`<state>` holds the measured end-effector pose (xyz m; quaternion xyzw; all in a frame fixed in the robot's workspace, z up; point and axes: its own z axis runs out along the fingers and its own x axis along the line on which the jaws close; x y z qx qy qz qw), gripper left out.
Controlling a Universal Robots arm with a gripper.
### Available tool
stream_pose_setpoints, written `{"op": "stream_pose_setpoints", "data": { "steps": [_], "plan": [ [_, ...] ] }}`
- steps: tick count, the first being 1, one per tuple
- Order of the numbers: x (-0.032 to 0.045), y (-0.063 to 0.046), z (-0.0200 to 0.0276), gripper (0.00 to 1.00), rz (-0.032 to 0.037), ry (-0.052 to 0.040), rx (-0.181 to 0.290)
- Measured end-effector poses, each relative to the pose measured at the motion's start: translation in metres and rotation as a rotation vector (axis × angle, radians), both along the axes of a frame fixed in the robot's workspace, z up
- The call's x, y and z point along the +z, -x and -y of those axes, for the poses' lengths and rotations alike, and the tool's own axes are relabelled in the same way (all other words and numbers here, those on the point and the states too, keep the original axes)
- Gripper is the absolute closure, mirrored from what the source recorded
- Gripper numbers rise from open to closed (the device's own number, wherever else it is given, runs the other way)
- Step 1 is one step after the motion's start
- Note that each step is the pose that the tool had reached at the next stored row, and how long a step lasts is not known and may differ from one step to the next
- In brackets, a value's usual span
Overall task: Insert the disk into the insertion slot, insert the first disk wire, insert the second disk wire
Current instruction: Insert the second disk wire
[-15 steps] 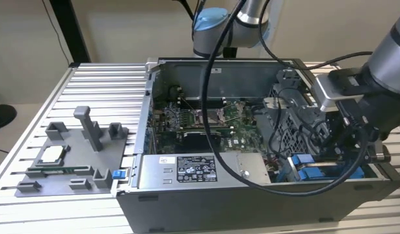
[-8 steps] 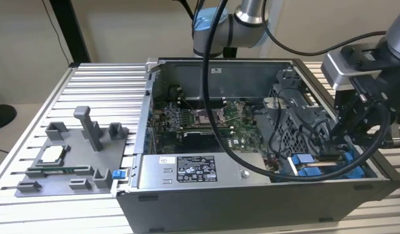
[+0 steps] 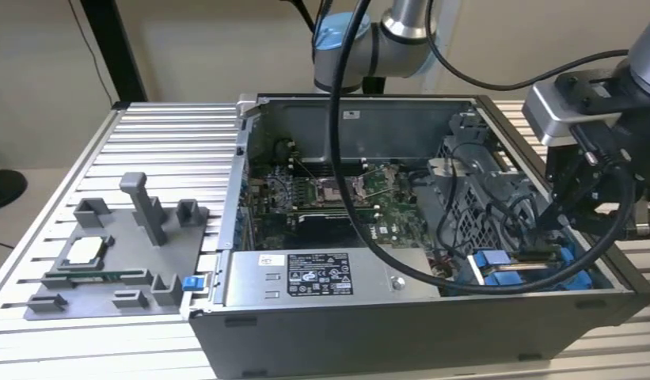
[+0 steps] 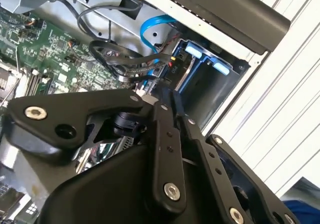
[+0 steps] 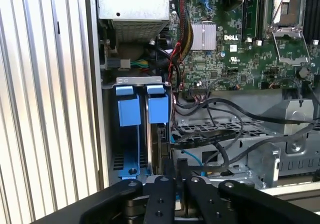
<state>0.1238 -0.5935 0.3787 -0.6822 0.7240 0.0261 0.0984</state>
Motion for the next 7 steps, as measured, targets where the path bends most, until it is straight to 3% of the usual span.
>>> {"op": "stream_pose_setpoints", "data": {
  "steps": [7],
  "plan": [
    [0.0000, 0.0000, 0.0000, 1.00, 0.0000, 0.0000, 0.000]
  ]
}}
